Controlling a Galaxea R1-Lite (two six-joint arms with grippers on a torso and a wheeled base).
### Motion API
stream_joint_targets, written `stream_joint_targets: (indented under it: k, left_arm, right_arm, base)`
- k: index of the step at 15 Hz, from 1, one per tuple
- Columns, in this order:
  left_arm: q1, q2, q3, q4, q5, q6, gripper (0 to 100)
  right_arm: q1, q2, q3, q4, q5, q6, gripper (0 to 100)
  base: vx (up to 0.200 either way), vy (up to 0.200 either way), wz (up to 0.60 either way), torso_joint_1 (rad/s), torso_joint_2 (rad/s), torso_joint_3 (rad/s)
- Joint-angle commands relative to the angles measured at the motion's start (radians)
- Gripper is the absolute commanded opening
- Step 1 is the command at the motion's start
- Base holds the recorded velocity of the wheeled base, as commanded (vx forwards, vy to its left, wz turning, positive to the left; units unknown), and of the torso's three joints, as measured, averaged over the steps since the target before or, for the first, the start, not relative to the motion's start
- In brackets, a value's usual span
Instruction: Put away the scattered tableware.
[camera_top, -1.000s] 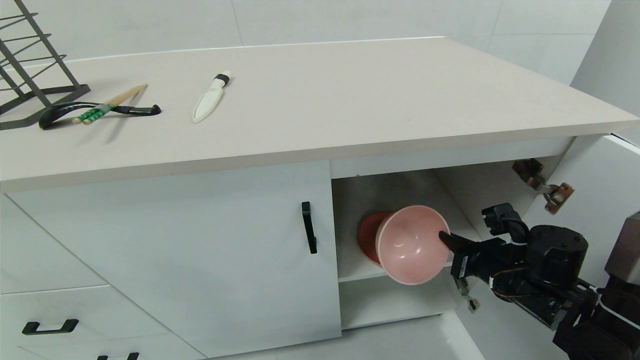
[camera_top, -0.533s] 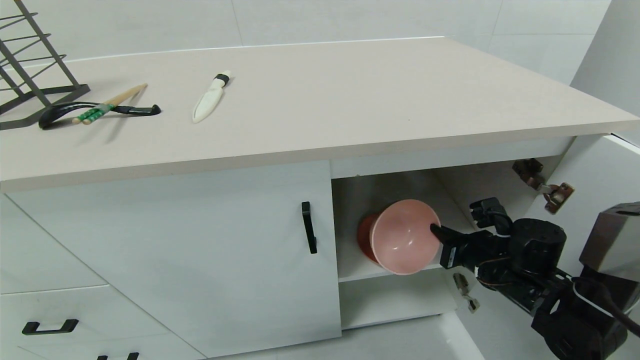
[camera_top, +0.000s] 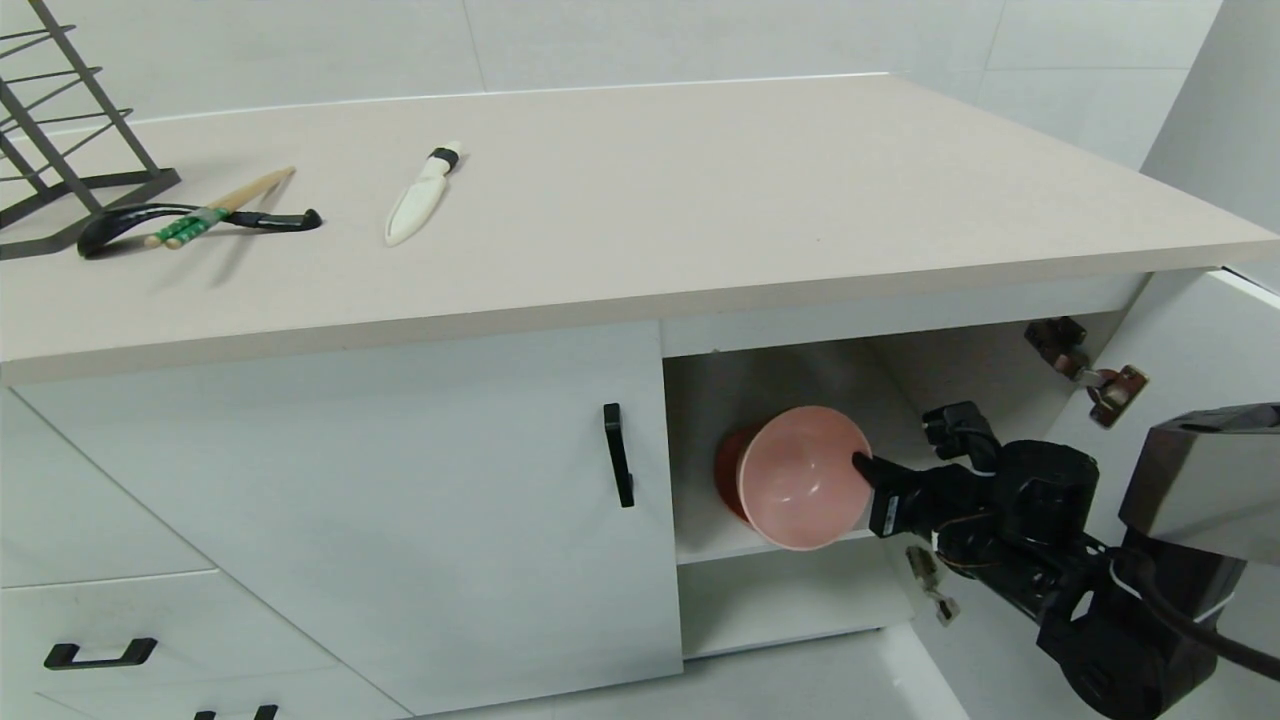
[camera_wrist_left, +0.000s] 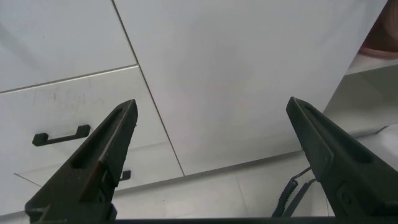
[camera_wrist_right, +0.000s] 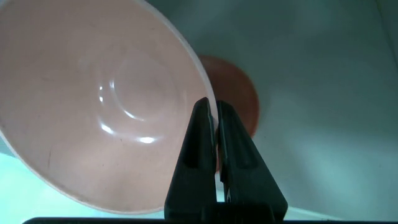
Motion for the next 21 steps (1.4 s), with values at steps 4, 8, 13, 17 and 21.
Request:
stream_joint_targets:
  k: [4,8,13,17,21]
  left_arm:
    - [-0.001,-0.002,0.0,0.001,0.0,-0.041,100]
    - [-0.001,-0.002,0.0,0.002,0.0,-0.058,100]
    - [-0.001,-0.002,0.0,0.002,0.0,-0.056,100]
    - [-0.001,-0.002,0.0,0.002,0.0,-0.056,100]
    - [-0.001,-0.002,0.0,0.002,0.0,-0.056,100]
  right_arm:
    - [-0.017,0.051,-0.02,-0.001,0.0,0.0,0]
    - [-0.011,0.038,-0.026,-0.001,0.0,-0.002,0]
    - [-0.008,0.043,-0.025,-0.001,-0.001,-0.003,0]
    - [-0.007,0.04,-0.025,-0.001,-0.001,-0.005,100]
    - [0.007,0.04,-0.025,-0.001,0.002,-0.023,100]
  base:
    - [0.0,0.0,0.0,0.0,0.0,0.0]
    - [0.0,0.0,0.0,0.0,0.0,0.0]
    - [0.0,0.0,0.0,0.0,0.0,0.0]
    - [0.0,0.0,0.0,0.0,0.0,0.0]
    - [0.0,0.0,0.0,0.0,0.0,0.0]
